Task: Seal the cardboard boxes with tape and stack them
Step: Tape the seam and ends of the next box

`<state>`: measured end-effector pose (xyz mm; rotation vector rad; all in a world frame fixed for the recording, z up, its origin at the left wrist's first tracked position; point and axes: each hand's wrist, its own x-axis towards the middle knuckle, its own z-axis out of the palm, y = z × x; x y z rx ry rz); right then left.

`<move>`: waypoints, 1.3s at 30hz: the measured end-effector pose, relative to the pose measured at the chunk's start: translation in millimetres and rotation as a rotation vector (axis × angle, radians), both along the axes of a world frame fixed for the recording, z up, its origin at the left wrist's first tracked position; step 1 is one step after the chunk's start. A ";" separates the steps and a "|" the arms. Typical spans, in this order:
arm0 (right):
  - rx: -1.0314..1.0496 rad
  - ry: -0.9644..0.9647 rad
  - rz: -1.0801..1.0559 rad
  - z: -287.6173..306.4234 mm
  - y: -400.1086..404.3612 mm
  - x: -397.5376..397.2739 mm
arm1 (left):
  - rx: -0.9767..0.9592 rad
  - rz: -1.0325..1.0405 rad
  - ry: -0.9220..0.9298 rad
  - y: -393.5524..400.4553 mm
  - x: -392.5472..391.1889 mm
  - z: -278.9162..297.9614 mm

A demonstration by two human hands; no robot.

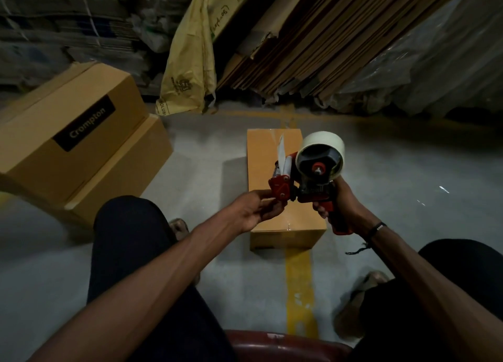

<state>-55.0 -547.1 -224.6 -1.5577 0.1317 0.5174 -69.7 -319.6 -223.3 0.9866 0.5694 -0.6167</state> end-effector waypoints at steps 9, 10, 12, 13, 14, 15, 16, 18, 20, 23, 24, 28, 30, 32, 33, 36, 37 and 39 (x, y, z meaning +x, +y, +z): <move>-0.101 -0.068 0.020 -27.8 -6.8 9.0 | 0.266 0.082 -0.077 15.0 -3.1 -18.7; -0.112 -0.087 0.017 -32.7 -6.2 11.0 | 0.285 0.111 -0.087 15.4 -2.4 -22.8; -0.145 -0.129 0.027 -40.0 -2.7 13.5 | 0.313 0.153 -0.081 15.5 -0.6 -33.4; -0.163 -0.144 0.038 -43.7 -0.7 15.8 | 0.323 0.162 -0.072 15.5 1.0 -39.3; -0.184 -0.152 0.053 -48.7 0.6 18.0 | 0.329 0.168 -0.063 15.0 2.6 -44.9; -0.203 -0.152 0.066 -54.4 1.8 20.1 | 0.337 0.174 -0.052 14.8 4.6 -51.9; -0.217 -0.144 0.074 -60.0 2.6 22.5 | 0.337 0.185 -0.039 14.9 6.5 -58.5; -0.243 -0.120 0.100 -74.0 1.8 28.6 | 0.300 0.205 0.013 12.4 8.5 -75.8; -0.277 -0.118 0.131 -87.5 -0.7 33.9 | 0.210 0.247 0.088 8.3 8.2 -95.6; -0.273 -0.096 0.147 -105.8 -5.9 40.8 | 0.112 0.306 0.160 1.1 6.1 -120.4; -0.271 -0.093 0.149 -112.9 -8.1 43.5 | 0.122 0.292 0.155 -1.7 7.3 -126.1; -0.367 -0.139 0.214 -141.7 -16.0 51.4 | 0.393 0.232 0.107 -7.8 15.7 -145.9; -0.485 -0.237 0.284 -156.2 -18.7 55.5 | 0.488 0.228 0.109 -5.5 18.1 -161.1; -0.627 -0.337 0.376 -168.9 -19.7 61.3 | 0.549 0.243 0.117 -0.7 17.6 -176.3; -0.690 -0.368 0.412 -175.2 -21.9 65.4 | 0.583 0.247 0.117 2.7 16.9 -183.6; -0.871 -0.458 0.513 -191.2 -36.8 77.2 | 0.722 0.216 0.093 18.1 14.7 -200.7; -0.927 -0.470 0.541 -198.3 -44.8 80.2 | 0.755 0.220 0.087 23.8 14.5 -206.3; -0.988 -0.487 0.552 -206.8 -57.5 83.7 | 0.785 0.237 0.089 32.6 13.9 -217.7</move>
